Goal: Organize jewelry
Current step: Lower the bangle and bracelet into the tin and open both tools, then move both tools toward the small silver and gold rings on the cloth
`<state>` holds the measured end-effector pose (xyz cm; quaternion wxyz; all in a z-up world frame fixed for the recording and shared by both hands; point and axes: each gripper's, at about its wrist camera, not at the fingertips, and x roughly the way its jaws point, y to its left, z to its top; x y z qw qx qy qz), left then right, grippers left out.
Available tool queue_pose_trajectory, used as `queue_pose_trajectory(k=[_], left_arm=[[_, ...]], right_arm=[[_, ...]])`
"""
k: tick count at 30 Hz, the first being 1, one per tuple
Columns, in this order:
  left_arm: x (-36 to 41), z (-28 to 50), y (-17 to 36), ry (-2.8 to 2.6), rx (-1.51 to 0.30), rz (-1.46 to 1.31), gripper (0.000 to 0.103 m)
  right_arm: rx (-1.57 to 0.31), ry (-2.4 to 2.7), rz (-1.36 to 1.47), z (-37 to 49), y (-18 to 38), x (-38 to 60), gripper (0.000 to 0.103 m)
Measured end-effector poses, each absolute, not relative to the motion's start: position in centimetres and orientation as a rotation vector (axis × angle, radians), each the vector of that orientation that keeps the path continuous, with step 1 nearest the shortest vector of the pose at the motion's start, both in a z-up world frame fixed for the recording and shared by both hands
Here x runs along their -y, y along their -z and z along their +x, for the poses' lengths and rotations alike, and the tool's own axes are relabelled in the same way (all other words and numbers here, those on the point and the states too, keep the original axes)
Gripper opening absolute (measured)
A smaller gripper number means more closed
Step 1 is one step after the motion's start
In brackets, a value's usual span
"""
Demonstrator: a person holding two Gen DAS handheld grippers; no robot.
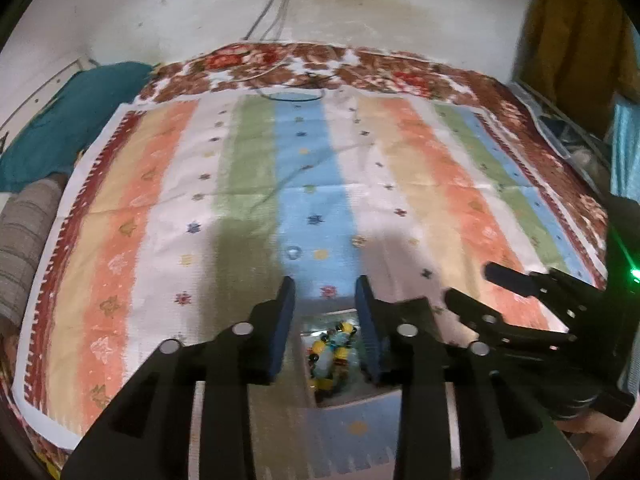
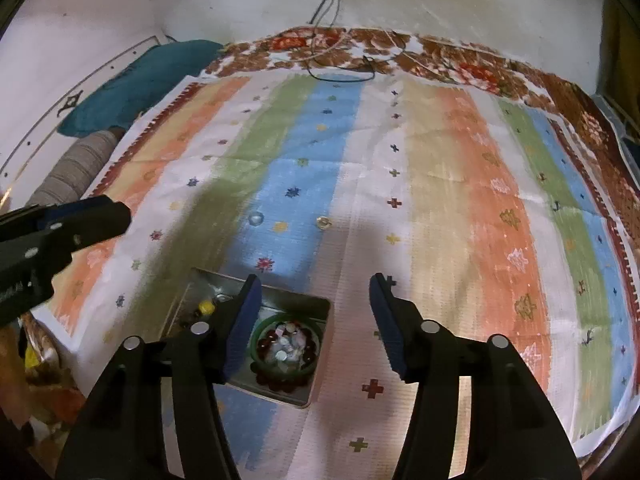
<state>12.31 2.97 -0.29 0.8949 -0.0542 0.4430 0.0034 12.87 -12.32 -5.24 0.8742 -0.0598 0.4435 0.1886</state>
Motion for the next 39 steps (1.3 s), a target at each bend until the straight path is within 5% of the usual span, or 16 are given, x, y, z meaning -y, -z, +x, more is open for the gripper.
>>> queue_pose_trajectory(k=[6, 39], left_arm=[[-4.9, 14.5, 1.7, -0.056, -0.967, -0.172, 0.049], [-6.2, 22.7, 8.3, -0.125, -1.143, -0.167, 0.063]], right_arm=[[-0.943, -0.386, -0.14, 14.1, 5.8, 11.9, 0.064], [-1.043, -0.406, -0.181, 21.3, 10.1, 9.7, 0.076]])
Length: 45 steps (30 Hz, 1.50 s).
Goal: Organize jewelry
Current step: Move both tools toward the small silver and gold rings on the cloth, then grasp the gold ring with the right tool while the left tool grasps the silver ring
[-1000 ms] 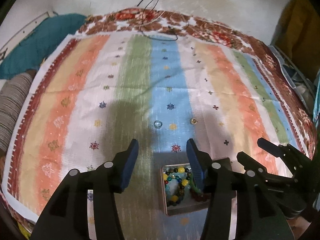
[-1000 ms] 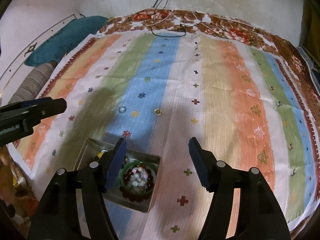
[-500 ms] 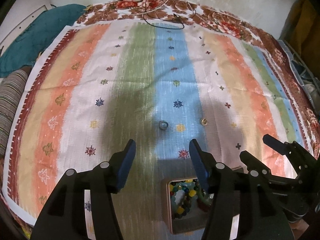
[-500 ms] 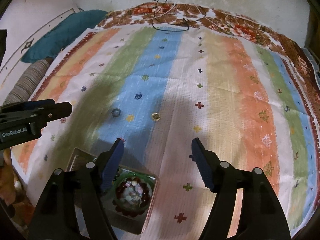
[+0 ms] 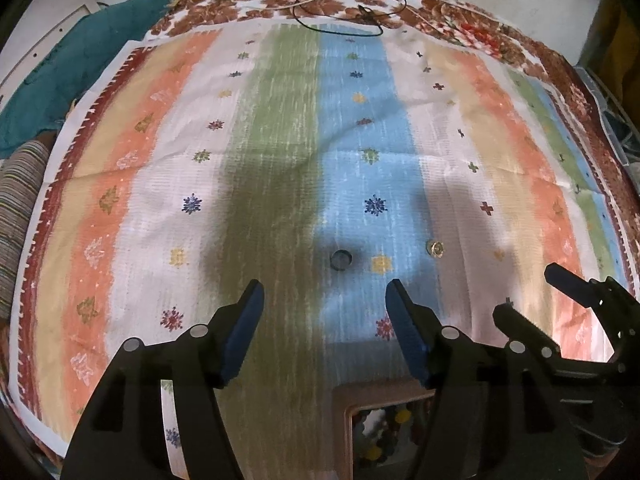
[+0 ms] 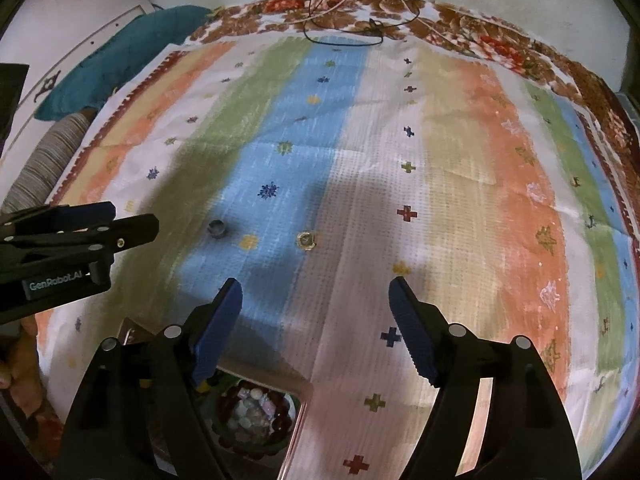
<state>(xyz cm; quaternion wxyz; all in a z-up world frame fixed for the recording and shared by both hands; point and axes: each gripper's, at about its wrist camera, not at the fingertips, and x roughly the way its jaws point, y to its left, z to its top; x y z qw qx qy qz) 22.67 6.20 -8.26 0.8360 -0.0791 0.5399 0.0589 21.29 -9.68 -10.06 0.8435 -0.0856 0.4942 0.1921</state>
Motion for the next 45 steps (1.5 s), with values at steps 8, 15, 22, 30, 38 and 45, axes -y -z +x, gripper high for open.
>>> queue_pose_trajectory(k=[8, 15, 22, 30, 38, 45], left_arm=[[-6.4, 24.4, 9.8, -0.115, -1.169, -0.19, 0.063], [-6.6, 25.6, 11.2, -0.134, -1.199, -0.186, 0.063], [-6.9, 26.4, 12.1, -0.119, -1.223, -0.198, 0.06], [-6.5, 27.4, 13.0, -0.087, -1.241, -0.2, 0.057], [-6.2, 28.3, 13.9, -0.068, -1.266, -0.199, 0.048], [-6.0, 29.0, 14.9, -0.053, -1.289, -0.186, 0.038]], right_arm=[[-1.038, -0.423, -0.229, 22.2, 10.8, 8.4, 0.076], [-1.031, -0.421, -0.258, 23.4, 11.5, 8.0, 0.076], [-1.036, -0.417, -0.246, 24.5, 12.4, 8.1, 0.076], [-1.052, -0.439, -0.264, 25.1, 13.0, 7.2, 0.076], [-1.074, -0.442, -0.281, 25.9, 14.1, 6.5, 0.07], [-1.093, -0.446, -0.307, 26.6, 15.2, 6.0, 0.06]])
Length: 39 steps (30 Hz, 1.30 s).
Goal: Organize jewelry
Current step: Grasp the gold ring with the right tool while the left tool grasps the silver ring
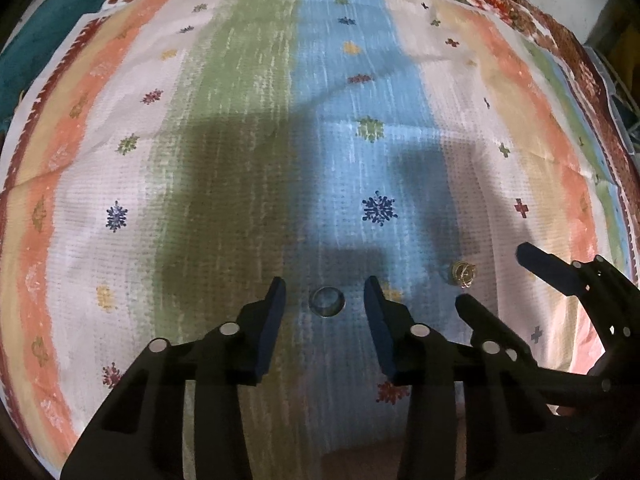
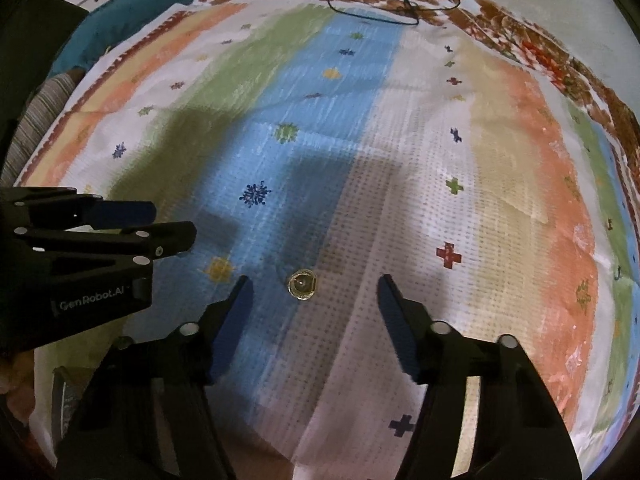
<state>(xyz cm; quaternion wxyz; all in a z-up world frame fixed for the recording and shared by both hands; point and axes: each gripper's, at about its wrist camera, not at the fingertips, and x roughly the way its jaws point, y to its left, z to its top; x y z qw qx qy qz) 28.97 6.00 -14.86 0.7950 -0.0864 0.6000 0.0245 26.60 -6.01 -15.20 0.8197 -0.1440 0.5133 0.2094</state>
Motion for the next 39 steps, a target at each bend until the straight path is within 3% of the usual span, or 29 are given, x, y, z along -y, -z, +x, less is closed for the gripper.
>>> queue_pose_trajectory(k=[13, 20, 39], left_arm=[[-5.2, 29.4, 16.2, -0.044, -1.316, -0.141, 0.02], [-5.1, 29.3, 16.2, -0.049, -1.318, -0.139, 0.019], [-6.3, 27.6, 13.5, -0.048, -1.267, -0.18, 0.019]], right_arm=[[-1.13, -0.435, -0.297, 27.6, 16.5, 5.9, 0.04], [-1.148, -0.431, -0.265, 27.8, 16.9, 6.3, 0.019], [-1.138, -0.416, -0.194, 27.2, 15.0, 7.8, 0.018]])
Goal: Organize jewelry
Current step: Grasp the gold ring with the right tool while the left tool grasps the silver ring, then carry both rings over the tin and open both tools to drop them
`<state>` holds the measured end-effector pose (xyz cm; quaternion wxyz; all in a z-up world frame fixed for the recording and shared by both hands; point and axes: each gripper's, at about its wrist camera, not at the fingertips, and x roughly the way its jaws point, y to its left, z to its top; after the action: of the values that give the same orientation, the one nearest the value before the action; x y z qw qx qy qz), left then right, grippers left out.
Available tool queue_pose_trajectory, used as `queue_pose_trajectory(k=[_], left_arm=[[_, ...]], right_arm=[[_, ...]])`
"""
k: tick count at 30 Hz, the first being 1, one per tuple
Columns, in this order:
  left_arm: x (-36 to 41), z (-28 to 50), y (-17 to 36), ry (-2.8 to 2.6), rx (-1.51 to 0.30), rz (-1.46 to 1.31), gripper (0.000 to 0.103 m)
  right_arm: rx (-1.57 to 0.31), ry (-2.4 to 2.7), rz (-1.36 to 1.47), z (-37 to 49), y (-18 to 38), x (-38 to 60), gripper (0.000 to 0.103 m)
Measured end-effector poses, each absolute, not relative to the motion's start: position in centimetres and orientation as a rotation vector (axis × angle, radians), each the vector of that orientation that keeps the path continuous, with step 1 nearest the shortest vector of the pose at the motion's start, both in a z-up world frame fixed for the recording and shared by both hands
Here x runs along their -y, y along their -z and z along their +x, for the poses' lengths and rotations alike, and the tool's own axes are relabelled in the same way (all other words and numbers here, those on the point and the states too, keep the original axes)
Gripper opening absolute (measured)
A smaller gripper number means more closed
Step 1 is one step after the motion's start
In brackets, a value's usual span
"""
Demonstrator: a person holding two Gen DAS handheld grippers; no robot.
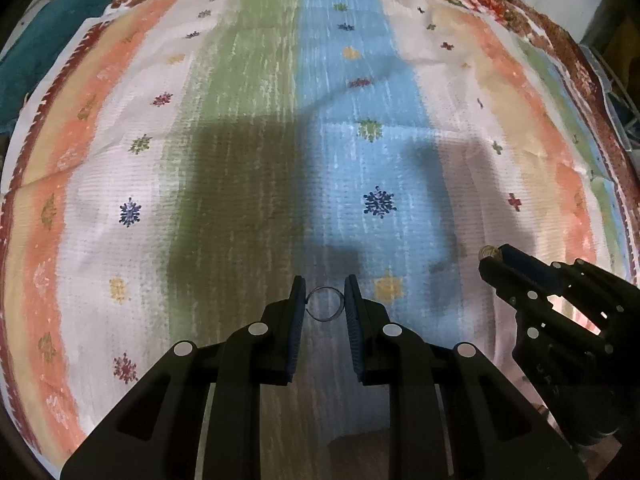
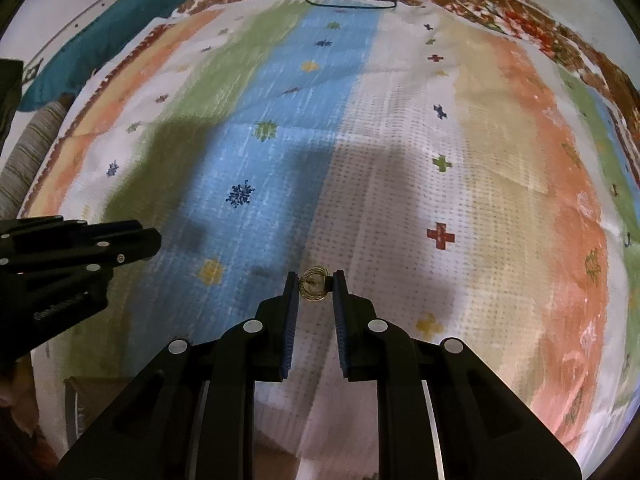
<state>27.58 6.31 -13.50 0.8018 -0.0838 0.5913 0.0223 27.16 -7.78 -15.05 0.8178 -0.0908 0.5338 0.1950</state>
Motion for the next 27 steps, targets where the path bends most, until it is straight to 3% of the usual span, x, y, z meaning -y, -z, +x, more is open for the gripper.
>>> queue_pose_trajectory(k=[27], left_arm=[[-3.9, 22.2, 6.9, 0.01, -1.131, -0.173, 0.02]], right_arm=[[-1.005, -0.393, -0.172, 21.1, 9.0, 9.8, 0.018]])
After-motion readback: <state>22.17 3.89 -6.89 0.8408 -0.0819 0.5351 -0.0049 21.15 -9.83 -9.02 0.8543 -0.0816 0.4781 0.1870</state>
